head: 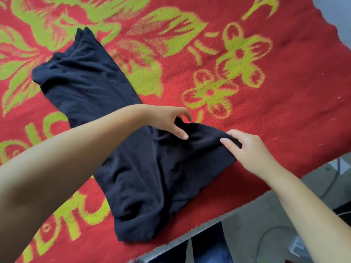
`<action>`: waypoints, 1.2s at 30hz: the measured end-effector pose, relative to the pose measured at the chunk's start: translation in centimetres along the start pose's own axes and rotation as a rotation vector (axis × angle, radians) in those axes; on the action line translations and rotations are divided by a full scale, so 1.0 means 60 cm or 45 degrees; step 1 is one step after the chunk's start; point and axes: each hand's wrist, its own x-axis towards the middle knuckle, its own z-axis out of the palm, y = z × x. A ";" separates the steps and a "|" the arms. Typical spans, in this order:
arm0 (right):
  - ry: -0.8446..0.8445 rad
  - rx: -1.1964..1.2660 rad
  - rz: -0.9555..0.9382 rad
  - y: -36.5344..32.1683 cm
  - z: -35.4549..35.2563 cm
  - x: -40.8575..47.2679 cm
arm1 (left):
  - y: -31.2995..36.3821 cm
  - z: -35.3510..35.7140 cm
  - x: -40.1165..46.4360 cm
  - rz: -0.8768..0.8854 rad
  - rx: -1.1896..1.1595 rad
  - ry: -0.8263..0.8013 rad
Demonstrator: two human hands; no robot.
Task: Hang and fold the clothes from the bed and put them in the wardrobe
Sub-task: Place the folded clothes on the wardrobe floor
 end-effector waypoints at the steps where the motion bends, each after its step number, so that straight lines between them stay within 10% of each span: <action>1: -0.025 -0.008 0.028 0.008 -0.002 0.001 | 0.001 -0.002 0.011 0.012 0.134 0.038; 14: 0.157 -0.274 0.486 0.069 0.033 0.060 | 0.013 0.106 0.031 -0.168 0.238 1.432; 18: -0.083 -0.454 0.481 0.046 0.051 0.092 | -0.021 0.267 -0.014 -0.425 0.231 1.089; 22: -0.262 0.150 0.549 0.011 0.027 0.128 | -0.037 0.337 0.004 -0.689 0.132 0.841; 25: -0.259 0.441 0.260 -0.056 0.024 0.117 | -0.029 0.331 -0.005 -0.633 0.012 0.937; 31: -0.741 -0.527 -0.373 -0.200 0.148 0.036 | -0.071 0.377 -0.144 -0.790 -0.725 1.557; 34: -1.028 -0.428 -0.325 -0.206 0.197 0.011 | -0.101 0.396 -0.195 -0.754 -0.987 1.613; 36: -0.812 -0.344 -0.311 -0.183 0.201 0.009 | -0.112 0.376 -0.199 -0.669 -1.152 1.647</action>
